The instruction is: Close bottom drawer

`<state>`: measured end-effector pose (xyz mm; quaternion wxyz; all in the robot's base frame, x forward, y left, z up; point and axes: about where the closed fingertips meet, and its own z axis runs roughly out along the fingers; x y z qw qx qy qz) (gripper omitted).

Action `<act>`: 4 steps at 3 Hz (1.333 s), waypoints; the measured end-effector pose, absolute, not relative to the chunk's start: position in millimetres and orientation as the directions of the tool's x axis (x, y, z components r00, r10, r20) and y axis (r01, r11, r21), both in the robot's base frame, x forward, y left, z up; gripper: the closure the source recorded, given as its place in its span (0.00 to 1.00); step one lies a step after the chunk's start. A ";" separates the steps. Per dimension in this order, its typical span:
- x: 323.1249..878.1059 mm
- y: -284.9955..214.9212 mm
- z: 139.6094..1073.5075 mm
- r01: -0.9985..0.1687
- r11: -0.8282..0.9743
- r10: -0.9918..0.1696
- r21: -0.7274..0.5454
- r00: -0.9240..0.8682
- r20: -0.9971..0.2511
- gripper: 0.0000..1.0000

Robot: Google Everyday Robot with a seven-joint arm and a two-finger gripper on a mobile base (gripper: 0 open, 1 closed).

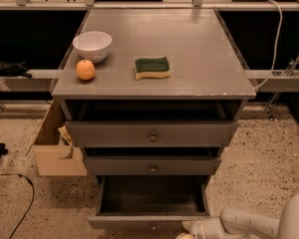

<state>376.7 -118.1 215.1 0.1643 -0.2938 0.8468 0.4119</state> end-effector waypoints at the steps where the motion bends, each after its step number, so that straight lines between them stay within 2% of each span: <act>1: 377.6 -116.4 207.8 -0.629 0.492 -0.359 0.602 -0.776 -0.518 0.00; 3: 371.3 -126.4 191.0 -0.600 0.539 -0.349 0.591 -0.798 -0.491 0.00; 4: 371.3 -126.4 191.0 -0.600 0.539 -0.349 0.591 -0.798 -0.491 0.18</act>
Offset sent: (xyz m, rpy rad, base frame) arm -0.0049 -0.0141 -0.0270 -0.0493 0.0189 -0.0543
